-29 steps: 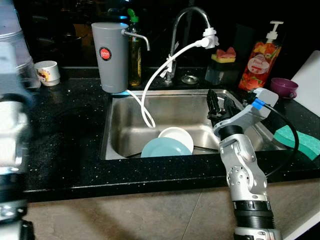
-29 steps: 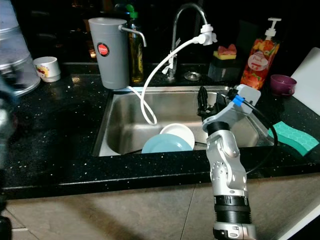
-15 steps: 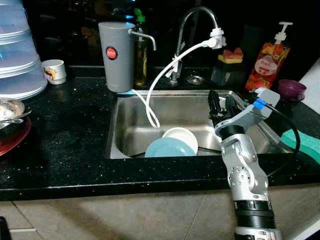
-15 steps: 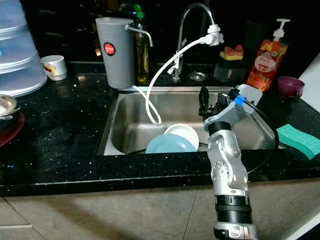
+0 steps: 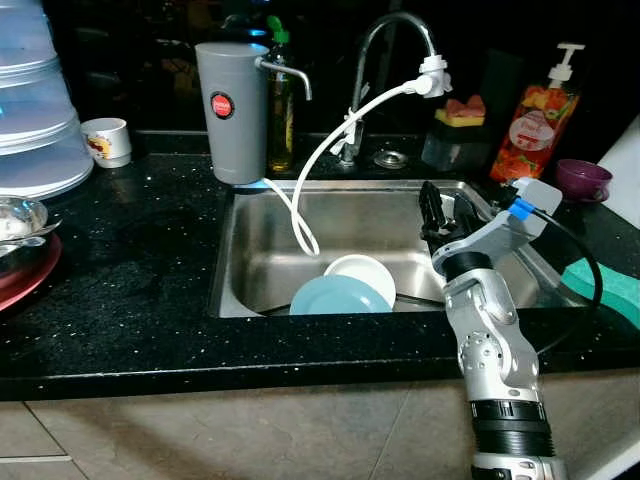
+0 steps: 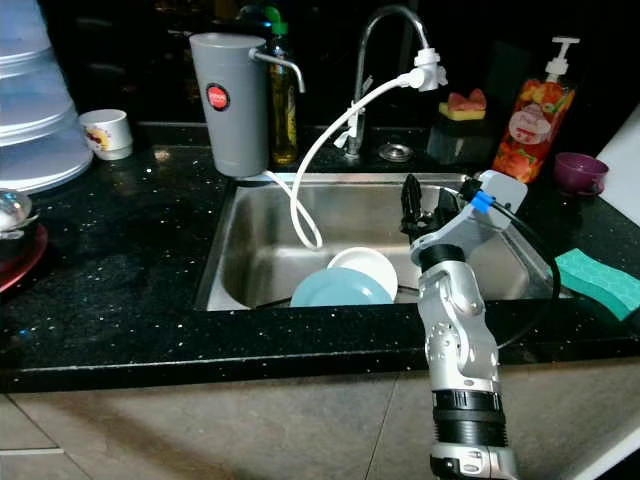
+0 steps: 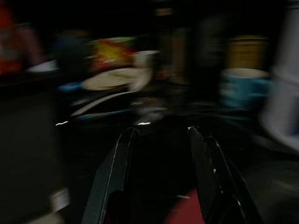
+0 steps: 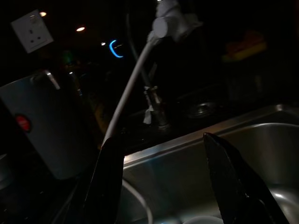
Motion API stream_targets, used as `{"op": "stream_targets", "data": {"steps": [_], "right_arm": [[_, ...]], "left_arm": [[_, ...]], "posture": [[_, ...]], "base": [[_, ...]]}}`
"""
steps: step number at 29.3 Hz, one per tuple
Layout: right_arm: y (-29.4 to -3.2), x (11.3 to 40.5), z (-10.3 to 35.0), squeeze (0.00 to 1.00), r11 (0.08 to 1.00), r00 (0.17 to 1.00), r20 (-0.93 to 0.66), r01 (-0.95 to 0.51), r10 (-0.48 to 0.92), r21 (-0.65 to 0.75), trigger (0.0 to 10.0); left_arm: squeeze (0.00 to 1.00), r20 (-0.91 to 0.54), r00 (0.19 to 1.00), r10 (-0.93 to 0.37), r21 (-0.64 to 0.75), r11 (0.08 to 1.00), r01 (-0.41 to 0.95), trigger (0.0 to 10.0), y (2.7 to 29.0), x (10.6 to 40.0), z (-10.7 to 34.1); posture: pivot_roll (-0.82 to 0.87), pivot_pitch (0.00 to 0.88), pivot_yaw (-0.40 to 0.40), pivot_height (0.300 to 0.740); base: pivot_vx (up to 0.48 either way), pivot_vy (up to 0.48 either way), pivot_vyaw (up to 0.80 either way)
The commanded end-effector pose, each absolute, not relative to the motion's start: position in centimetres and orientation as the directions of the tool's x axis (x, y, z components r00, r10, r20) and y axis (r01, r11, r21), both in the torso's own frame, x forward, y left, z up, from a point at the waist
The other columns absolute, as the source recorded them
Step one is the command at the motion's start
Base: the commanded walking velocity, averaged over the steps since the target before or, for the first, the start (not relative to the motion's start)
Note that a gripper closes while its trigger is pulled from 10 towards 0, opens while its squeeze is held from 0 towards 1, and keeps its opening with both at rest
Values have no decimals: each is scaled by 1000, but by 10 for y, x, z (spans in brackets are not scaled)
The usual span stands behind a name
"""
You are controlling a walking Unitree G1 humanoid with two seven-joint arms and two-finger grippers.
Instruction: Kitchen organization
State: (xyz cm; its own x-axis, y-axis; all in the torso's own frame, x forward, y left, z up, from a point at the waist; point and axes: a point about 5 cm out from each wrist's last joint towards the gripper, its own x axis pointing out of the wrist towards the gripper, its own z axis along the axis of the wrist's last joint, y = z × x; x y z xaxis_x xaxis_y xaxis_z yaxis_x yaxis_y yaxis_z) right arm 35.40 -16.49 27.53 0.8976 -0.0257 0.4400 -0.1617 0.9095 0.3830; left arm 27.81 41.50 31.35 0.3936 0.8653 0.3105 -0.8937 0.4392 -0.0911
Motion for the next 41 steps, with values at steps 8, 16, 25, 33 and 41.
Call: {"op": "stream_targets", "data": {"steps": [8, 16, 25, 33, 41], "right_arm": [[-166, 356, 273, 0, 915, 903, 429, -150, -28, 374, 10000], [-169, 353, 271, 0, 917, 904, 426, -142, -33, 373, 10000], [-164, 357, 270, 0, 914, 907, 421, -157, -16, 374, 10000], [-162, 360, 268, 0, 913, 910, 414, -166, -3, 373, 10000], [-162, 362, 267, 0, 912, 911, 413, -168, -2, 375, 10000]], "left_arm": [[0, 475, 620, 625, 1, 704, -710, 10000, 368, 309, 336], [0, 394, 904, 165, 481, 801, -356, 10000, 319, 318, 338], [0, 153, 987, -57, 690, 720, -66, 10000, 301, 303, 324], [0, -10, 999, -37, 749, 662, 32, 10000, 299, 293, 297], [0, -14, 1000, -7, 821, 571, 15, 10000, 297, 291, 291]], "posture": [[49, 140, -44, 740], [64, 139, -39, 740], [81, 135, -35, 740], [89, 135, -38, 740], [87, 130, -39, 740]], "base": [[0, 0, 0], [0, 0, 0], [0, 0, 0], [0, 0, 0], [0, 0, 0]]}}
